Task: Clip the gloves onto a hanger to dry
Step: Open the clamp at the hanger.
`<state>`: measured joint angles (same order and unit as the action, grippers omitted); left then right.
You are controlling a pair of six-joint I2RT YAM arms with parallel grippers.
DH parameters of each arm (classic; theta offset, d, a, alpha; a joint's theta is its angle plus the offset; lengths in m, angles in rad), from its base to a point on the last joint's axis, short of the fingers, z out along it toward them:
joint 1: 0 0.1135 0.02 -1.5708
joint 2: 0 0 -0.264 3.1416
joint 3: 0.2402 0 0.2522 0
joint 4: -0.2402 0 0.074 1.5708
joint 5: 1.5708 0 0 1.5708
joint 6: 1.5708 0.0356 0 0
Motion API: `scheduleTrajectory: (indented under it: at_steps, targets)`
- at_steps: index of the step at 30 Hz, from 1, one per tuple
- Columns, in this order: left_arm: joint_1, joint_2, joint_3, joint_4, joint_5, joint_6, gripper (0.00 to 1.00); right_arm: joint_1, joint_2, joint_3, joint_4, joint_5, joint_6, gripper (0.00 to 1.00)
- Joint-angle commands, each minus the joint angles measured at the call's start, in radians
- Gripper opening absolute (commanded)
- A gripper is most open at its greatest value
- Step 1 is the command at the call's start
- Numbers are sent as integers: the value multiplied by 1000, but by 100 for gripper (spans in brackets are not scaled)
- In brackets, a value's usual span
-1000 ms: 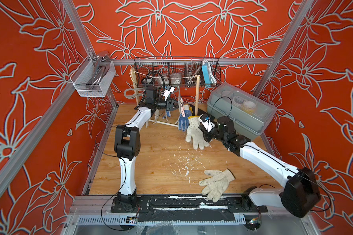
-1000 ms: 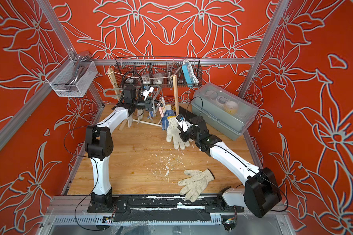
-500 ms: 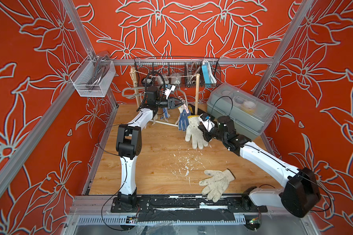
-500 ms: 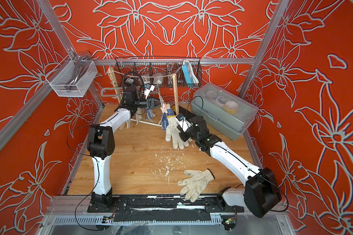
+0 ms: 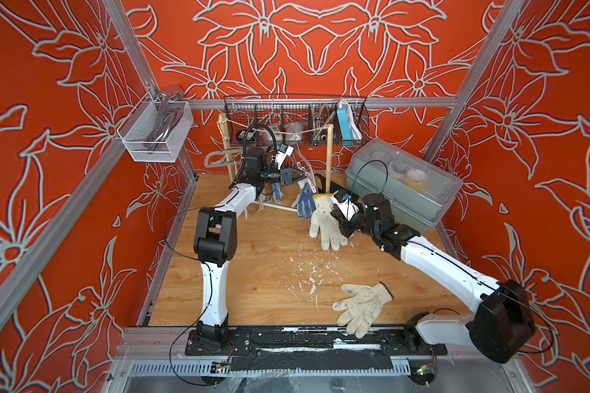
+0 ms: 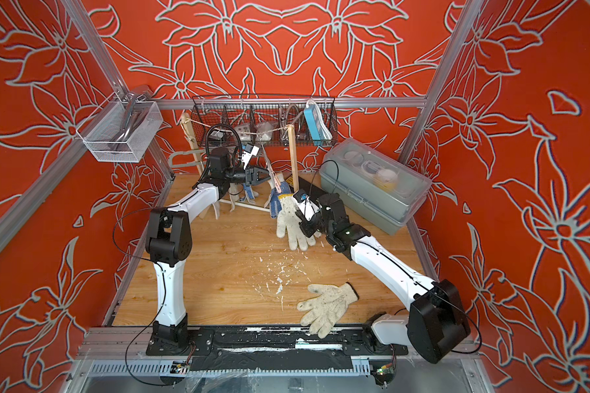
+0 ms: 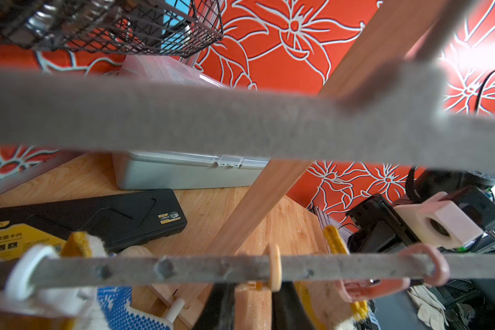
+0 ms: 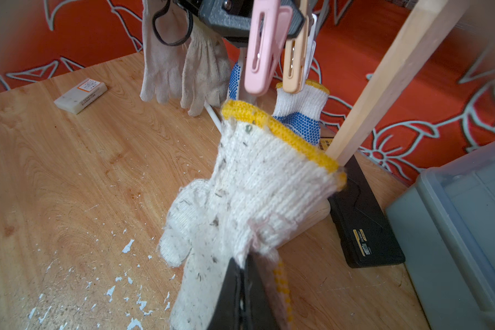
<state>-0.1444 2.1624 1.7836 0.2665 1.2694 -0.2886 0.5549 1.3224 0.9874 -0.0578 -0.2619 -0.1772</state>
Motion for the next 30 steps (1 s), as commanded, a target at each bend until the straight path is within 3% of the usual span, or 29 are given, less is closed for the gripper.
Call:
scheduleTrajectory:
  at_steps: [1,9,15,30]
  targets:
    - [23,-69,-1,-160,-20,140,14,-1,38,64,-55,2,-87,0]
    - [35,-119,-1,-400,24,295,14,-10,163,171,-140,-39,-231,0]
    - [43,-130,10,-501,46,355,14,-10,208,203,-124,-54,-260,0]
    - [45,-117,49,-591,72,379,14,-7,311,313,-100,-83,-248,0]
